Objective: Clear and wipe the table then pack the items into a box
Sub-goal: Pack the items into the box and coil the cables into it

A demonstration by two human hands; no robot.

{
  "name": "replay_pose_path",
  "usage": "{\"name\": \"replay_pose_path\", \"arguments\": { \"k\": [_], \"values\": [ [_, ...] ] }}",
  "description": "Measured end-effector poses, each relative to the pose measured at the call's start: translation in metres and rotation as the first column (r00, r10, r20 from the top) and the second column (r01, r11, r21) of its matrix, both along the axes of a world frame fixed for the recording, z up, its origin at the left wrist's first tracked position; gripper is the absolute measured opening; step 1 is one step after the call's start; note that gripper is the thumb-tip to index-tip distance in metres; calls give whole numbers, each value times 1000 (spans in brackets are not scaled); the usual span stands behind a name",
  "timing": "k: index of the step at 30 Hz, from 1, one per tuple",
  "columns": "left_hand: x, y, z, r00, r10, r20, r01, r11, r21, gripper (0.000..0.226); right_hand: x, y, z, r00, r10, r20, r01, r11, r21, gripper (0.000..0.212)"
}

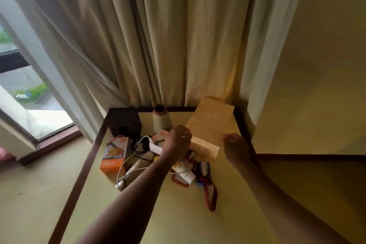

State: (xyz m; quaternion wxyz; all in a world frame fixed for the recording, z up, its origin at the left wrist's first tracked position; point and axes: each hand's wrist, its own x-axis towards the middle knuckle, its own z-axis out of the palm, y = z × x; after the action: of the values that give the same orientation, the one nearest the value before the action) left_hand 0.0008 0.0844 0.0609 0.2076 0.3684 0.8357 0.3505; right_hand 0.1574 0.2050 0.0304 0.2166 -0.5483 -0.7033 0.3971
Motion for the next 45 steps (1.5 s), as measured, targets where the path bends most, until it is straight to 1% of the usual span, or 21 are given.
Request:
{"name": "replay_pose_path", "arguments": {
  "k": [3, 5, 9, 12, 15, 17, 20, 23, 25, 27, 29, 31, 33, 34, 36, 38, 39, 40, 42, 43, 45],
  "values": [
    [-17, 39, -19, 1000, 21, -8, -21, 999, -25, 21, -6, 39, -17, 999, 23, 24, -21, 996, -82, 29],
    [-25, 66, -32, 999, 34, 9, -34, 998, -48, 26, -13, 61, -33, 1000, 8, 28, -4, 988, -157, 31],
    [-31, 99, -45, 994, 90, 57, -81, 987, -140, 44, -25, 77, -66, 996, -71, 49, 81, 968, -239, 49],
    [-28, 110, -61, 991, 70, 117, -45, 978, -205, 44, -25, 74, -81, 995, -97, -35, 83, 956, -282, 47],
    [-25, 112, -69, 994, 78, 82, -59, 974, -218, 44, -24, 72, -81, 988, -126, -89, 96, 953, -288, 45],
    [-20, 111, -63, 993, 96, 75, -81, 980, -183, 45, -21, 71, -77, 991, -119, -65, 94, 949, -301, 43],
    [-12, 107, -50, 985, 136, 108, -128, 989, -76, 46, -8, 63, -62, 983, -138, -123, 101, 959, -265, 38],
    [-1, 95, -33, 955, 183, 232, -205, 976, 74, 43, 5, 55, -40, 933, -137, -333, 81, 981, -178, 33],
    [8, 74, -21, 920, 175, 352, -253, 949, 189, 40, 14, 43, -20, 844, -76, -530, -5, 989, -150, 39],
    [21, 52, -16, 877, 154, 455, -303, 913, 275, 38, 22, 35, -5, 829, 30, -558, -95, 992, -88, 52],
    [34, 18, -8, 821, 134, 554, -366, 869, 332, 34, 28, 14, 20, 851, 115, -513, -149, 988, -27, 54],
    [45, -12, -3, 762, 88, 642, -405, 837, 367, 31, 33, -1, 44, 875, 148, -462, -146, 988, 41, 61],
    [55, -46, 3, 730, 25, 683, -379, 846, 374, 39, 39, -16, 69, 899, 200, -391, -183, 980, 79, 70],
    [58, -61, 5, 715, 7, 699, -354, 866, 353, 43, 42, -24, 80, 909, 229, -349, -210, 973, 92, 74],
    [59, -96, 11, 700, 10, 714, -277, 925, 259, 38, 48, -46, 96, 913, 286, -292, -271, 958, 92, 86],
    [49, -133, 16, 746, 85, 661, -223, 966, 128, 26, 51, -77, 111, 905, 355, -233, -330, 933, 141, 96],
    [40, -150, 19, 746, 150, 648, -268, 960, 86, 21, 53, -92, 115, 908, 393, -147, -362, 911, 198, 100],
    [29, -165, 25, 723, 220, 655, -349, 934, 72, 19, 54, -108, 117, 902, 430, -22, -407, 869, 281, 104],
    [4, -196, 46, 665, 298, 685, -477, 875, 82, 18, 58, -142, 111, 834, 495, 245, -549, 695, 464, 107],
    [-10, -205, 57, 665, 304, 683, -481, 873, 80, 21, 59, -155, 104, 782, 509, 359, -621, 592, 515, 108],
    [-28, -219, 73, 672, 281, 686, -437, 897, 61, 37, 61, -180, 86, 682, 526, 508, -729, 434, 530, 102]
  ]
}}
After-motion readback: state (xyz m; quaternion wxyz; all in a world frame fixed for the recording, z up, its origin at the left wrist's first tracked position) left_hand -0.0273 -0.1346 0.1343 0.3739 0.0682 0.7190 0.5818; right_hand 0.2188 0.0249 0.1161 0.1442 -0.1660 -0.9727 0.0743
